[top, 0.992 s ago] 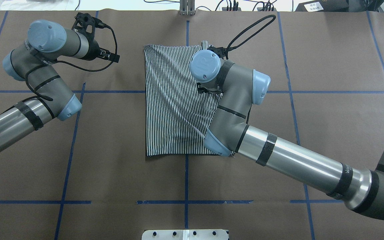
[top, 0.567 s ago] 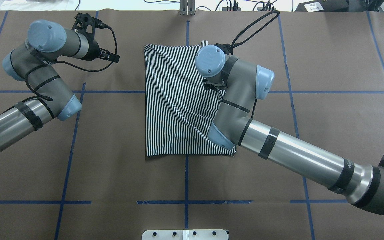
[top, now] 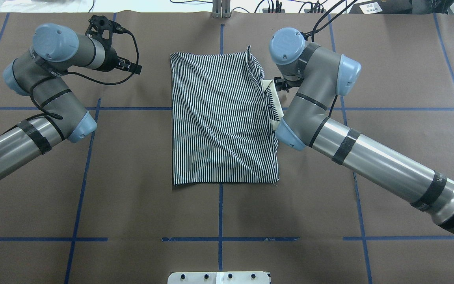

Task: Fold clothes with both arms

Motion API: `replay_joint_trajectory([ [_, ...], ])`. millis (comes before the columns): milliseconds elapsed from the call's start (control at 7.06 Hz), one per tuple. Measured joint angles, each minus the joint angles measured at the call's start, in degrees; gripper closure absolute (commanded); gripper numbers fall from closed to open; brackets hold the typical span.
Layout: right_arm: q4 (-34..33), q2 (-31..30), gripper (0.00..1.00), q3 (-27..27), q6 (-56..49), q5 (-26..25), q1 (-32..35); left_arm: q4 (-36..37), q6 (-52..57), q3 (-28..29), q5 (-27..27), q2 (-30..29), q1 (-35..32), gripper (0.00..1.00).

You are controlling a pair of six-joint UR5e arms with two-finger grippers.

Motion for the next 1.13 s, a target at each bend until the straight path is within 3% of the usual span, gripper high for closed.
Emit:
replay_joint_trajectory([
  [567, 10.3, 1.2, 0.0, 0.5, 6.9, 6.7, 1.2, 0.0, -1.1, -2.4, 0.0, 0.0, 0.0, 0.0],
  [850, 11.8, 3.3, 0.0, 0.0, 12.6, 7.8, 0.9, 0.0, -1.7, -4.3, 0.0, 0.0, 0.0, 0.0],
  [1134, 12.0, 6.8, 0.0, -4.7, 15.1, 8.0, 0.5, 0.0, -1.9, -5.8, 0.1, 0.0, 0.1, 0.0],
])
